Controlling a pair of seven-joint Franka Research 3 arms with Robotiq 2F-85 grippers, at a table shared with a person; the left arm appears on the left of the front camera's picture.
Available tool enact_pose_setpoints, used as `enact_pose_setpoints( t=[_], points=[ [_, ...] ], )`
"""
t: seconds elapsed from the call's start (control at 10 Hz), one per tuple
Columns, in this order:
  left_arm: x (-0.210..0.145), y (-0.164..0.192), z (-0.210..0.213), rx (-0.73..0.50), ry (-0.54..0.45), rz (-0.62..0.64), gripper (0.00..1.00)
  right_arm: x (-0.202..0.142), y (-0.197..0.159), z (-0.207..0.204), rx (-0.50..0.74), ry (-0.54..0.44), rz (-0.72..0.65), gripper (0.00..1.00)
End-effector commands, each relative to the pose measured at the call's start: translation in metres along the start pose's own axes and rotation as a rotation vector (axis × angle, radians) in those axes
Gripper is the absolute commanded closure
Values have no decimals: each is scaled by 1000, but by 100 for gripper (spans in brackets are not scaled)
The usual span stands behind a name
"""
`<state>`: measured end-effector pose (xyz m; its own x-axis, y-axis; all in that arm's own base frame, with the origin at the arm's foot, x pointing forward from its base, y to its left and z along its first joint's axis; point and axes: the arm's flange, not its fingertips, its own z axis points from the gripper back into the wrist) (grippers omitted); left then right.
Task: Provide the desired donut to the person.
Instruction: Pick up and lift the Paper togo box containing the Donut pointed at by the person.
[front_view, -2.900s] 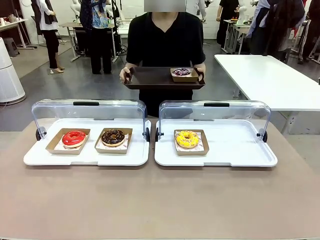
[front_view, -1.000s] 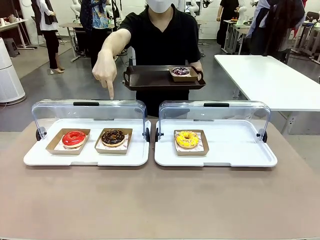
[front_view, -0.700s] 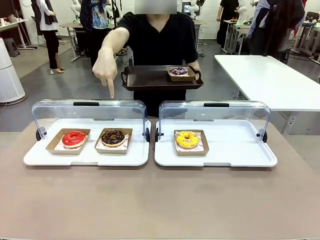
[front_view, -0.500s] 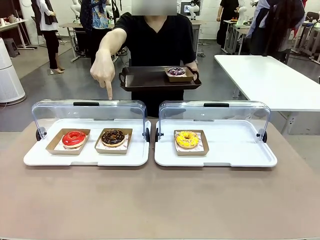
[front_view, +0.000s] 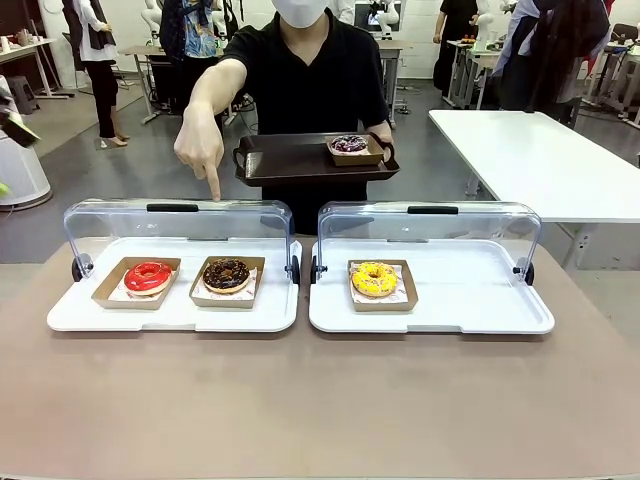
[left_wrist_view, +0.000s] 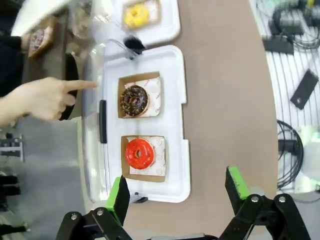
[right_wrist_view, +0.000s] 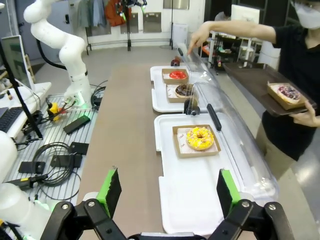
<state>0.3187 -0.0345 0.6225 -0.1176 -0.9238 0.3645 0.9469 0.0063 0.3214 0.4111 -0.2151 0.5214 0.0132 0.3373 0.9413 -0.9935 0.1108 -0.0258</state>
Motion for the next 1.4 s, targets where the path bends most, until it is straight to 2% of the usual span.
enact_pose_setpoints(
  t=[0.0, 0.3, 0.6, 1.0, 1.1, 1.3],
  points=[
    [13, 1, -61, -24, 134, -15, 0, 0, 0, 0, 2, -5, 1, 0],
    [29, 6, -149, -108, 254, -76, 0, 0, 0, 0, 2, -5, 1, 0],
    [30, 28, -205, -216, 257, -94, 0, 0, 0, 0, 2, -5, 1, 0],
    [21, 41, -222, -301, 197, -65, 0, 0, 0, 0, 2, -5, 1, 0],
    [25, 34, -229, -255, 250, -88, 0, 0, 0, 0, 2, -5, 1, 0],
    [25, 34, -229, -255, 250, -88, 0, 0, 0, 0, 2, -5, 1, 0]
  ],
)
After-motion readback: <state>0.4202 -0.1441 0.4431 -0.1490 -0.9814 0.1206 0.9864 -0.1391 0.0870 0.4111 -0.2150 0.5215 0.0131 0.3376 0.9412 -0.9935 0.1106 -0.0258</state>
